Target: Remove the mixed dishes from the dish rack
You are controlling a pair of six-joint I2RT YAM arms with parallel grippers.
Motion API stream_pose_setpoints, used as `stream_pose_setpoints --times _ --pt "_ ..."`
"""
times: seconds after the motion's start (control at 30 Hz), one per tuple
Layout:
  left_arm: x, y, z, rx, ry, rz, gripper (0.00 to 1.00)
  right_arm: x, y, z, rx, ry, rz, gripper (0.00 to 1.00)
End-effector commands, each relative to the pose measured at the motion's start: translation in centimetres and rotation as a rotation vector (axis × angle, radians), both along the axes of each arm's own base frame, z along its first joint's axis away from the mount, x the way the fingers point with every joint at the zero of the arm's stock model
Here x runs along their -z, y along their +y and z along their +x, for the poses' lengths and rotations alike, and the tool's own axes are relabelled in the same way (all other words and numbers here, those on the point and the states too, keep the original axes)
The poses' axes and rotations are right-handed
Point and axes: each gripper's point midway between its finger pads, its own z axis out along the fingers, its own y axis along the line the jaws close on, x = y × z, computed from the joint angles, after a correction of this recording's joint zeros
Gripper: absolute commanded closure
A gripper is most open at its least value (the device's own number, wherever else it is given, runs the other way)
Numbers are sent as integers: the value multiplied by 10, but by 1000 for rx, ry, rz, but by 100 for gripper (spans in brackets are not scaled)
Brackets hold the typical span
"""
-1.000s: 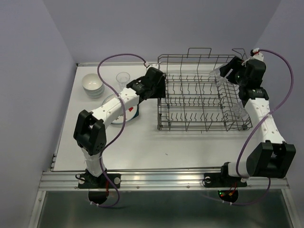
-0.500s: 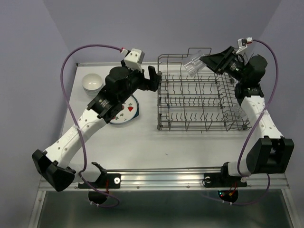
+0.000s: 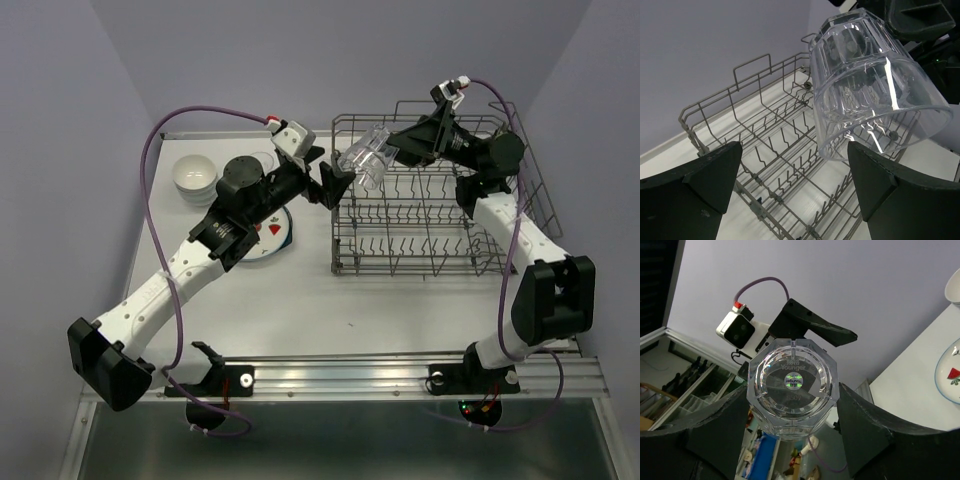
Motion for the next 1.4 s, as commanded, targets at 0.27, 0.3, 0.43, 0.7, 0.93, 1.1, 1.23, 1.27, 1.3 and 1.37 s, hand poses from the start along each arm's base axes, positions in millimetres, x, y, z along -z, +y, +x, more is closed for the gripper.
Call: stream_pose_setpoints --times 0.27,0.3,0.43,0.7,0.93,1.1,1.23,1.27,1.3,1.37 --pt "-55 -13 -18 122 -170 -129 35 -6 17 -23 -89 -10 31 95" --pt "-56 -16 -20 137 -164 -140 40 -1 17 -20 -85 4 27 95" --pt "-66 -23 -24 189 -169 -165 74 7 31 -22 -121 27 18 93" --pt "-77 -8 -35 160 -132 -239 100 26 38 -3 -47 37 -57 53" --pt "-54 28 -19 -76 112 -273 100 34 31 31 229 -87 -234 0" --pt "-12 75 12 -451 378 -250 100 42 13 56 440 -107 -341 0" --pt "60 127 20 -748 645 -142 100 45 -10 79 637 -123 -444 0" --pt "71 142 22 -811 687 -147 100 49 -16 82 671 -104 -472 0" --pt "83 154 23 -844 730 -143 100 53 -25 88 733 -108 -507 0" --pt "116 196 25 -961 840 -150 100 50 -37 91 803 -122 -534 0"
